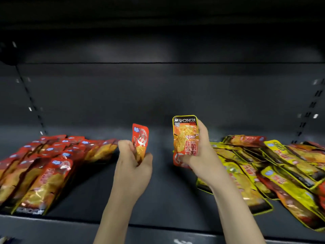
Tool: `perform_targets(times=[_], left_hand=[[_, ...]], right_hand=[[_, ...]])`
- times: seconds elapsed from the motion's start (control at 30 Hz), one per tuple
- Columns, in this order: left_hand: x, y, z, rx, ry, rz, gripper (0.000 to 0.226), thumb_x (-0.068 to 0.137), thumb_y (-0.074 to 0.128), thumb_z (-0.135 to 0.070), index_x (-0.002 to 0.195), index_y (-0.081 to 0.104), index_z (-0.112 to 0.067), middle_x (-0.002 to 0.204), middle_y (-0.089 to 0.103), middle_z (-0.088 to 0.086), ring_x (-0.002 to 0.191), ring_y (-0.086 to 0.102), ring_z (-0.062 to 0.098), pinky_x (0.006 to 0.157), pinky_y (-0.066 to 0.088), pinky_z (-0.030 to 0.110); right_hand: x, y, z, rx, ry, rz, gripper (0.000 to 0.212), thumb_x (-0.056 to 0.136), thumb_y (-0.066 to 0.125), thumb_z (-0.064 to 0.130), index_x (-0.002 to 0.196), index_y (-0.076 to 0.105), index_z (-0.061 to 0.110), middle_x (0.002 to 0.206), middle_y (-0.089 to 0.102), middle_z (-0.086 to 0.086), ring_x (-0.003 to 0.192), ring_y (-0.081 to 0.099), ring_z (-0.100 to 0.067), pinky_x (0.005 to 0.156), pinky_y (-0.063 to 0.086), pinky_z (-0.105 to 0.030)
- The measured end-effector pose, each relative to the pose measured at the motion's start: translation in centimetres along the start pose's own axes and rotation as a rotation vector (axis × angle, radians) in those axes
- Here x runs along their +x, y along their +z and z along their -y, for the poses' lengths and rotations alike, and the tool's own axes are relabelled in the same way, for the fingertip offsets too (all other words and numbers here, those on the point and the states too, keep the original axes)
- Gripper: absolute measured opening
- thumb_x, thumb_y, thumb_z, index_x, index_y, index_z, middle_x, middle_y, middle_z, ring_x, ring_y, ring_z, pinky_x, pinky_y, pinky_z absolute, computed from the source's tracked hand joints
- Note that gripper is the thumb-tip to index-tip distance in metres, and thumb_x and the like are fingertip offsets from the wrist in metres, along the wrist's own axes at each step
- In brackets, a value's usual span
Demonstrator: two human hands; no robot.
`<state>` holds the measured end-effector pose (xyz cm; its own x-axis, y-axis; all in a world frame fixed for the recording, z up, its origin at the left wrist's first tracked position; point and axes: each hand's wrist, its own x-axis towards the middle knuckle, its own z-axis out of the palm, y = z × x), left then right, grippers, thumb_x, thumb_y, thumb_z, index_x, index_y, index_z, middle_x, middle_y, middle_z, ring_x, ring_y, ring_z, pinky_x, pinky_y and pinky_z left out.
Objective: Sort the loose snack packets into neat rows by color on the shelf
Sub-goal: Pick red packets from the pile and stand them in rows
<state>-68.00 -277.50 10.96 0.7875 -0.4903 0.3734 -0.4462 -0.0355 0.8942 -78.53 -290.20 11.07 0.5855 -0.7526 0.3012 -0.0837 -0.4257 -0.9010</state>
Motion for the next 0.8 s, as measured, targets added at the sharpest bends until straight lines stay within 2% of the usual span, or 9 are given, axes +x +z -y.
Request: perform_targets(times=[0.07,0.17,0.2,0.3,0.33,0.43,0.57,0.7,0.8], left_hand=[[1.7,-2.7,1.0,0.000,0.035,0.031,0.045,0.078,0.067,-0.028,0.072,0.022,-0.030,0.052,0.032,-0.012,0.047,0.031,0.008,0.054,0.032,0.027],[4.0,-6.6,2.1,-0.022,0.043,0.061,0.041,0.066,0.059,-0.064,0.074,0.032,-0.035,0.056,0.044,-0.017,0.058,0.042,0.010,0.067,0.040,0.035],[4.8,-7.7,2.4,-0.057,0.028,0.068,0.037,0.071,0.055,-0.064,0.077,0.036,-0.033,0.061,0.047,-0.015,0.062,0.044,0.013,0.069,0.040,0.035],[7.0,-10.5,3.9,-0.099,0.006,0.070,0.019,0.093,0.043,-0.038,0.082,0.046,-0.024,0.065,0.045,-0.008,0.056,0.042,0.004,0.054,0.037,0.017],[7.7,-11.3,4.4,-0.099,0.030,0.061,0.016,0.097,0.042,-0.027,0.082,0.048,-0.023,0.066,0.046,-0.007,0.053,0.041,0.001,0.050,0.035,0.013],[9.4,-13.5,5.9,-0.089,0.069,0.009,0.024,0.096,0.045,-0.004,0.084,0.054,-0.024,0.071,0.051,-0.005,0.055,0.045,-0.001,0.055,0.037,0.010],[10.3,-15.7,7.0,-0.127,0.028,-0.015,0.013,0.093,0.053,-0.007,0.087,0.058,-0.018,0.074,0.061,-0.004,0.056,0.051,-0.008,0.055,0.039,0.005],[10.5,-16.7,7.8,-0.186,-0.055,-0.084,0.009,0.087,0.065,-0.012,0.081,0.064,-0.018,0.074,0.069,-0.007,0.072,0.063,-0.001,0.064,0.047,0.018],[10.5,-17.1,7.9,-0.217,-0.092,-0.100,0.007,0.085,0.067,-0.011,0.079,0.067,-0.016,0.071,0.070,-0.013,0.066,0.063,-0.008,0.058,0.047,0.007]], right_hand=[[0.4,2.3,0.9,-0.014,-0.009,-0.029,0.099,0.071,0.068,0.001,0.134,0.018,0.058,0.097,0.066,0.010,0.088,0.064,-0.018,0.085,0.053,-0.048],[0.8,5.5,2.0,-0.012,0.020,-0.070,0.097,0.071,0.072,0.006,0.131,0.018,0.060,0.089,0.070,0.002,0.084,0.067,-0.019,0.086,0.053,-0.046],[1.0,6.5,2.4,-0.016,0.037,-0.090,0.096,0.070,0.073,0.006,0.133,0.021,0.056,0.088,0.070,0.000,0.083,0.067,-0.020,0.086,0.053,-0.044],[1.5,8.6,3.2,-0.049,0.058,-0.155,0.081,0.066,0.077,0.004,0.128,0.039,0.041,0.082,0.069,-0.003,0.076,0.067,-0.022,0.081,0.054,-0.045],[1.7,9.2,3.5,-0.040,0.053,-0.173,0.075,0.066,0.077,0.004,0.122,0.043,0.040,0.081,0.069,-0.004,0.075,0.067,-0.024,0.079,0.054,-0.047],[2.2,10.7,3.9,-0.058,0.046,-0.236,0.069,0.066,0.080,0.008,0.113,0.046,0.045,0.086,0.065,-0.005,0.079,0.066,-0.028,0.078,0.054,-0.051],[2.3,11.9,4.6,-0.016,0.051,-0.276,0.065,0.063,0.084,0.014,0.112,0.050,0.042,0.095,0.064,-0.003,0.085,0.066,-0.025,0.080,0.055,-0.049],[2.6,12.7,5.6,0.092,0.031,-0.314,0.055,0.065,0.083,0.013,0.107,0.055,0.035,0.087,0.070,-0.002,0.081,0.068,-0.024,0.081,0.056,-0.045],[3.0,13.0,6.5,0.188,0.022,-0.332,0.048,0.067,0.082,0.010,0.101,0.056,0.030,0.085,0.071,0.004,0.074,0.067,-0.011,0.073,0.053,-0.032]])
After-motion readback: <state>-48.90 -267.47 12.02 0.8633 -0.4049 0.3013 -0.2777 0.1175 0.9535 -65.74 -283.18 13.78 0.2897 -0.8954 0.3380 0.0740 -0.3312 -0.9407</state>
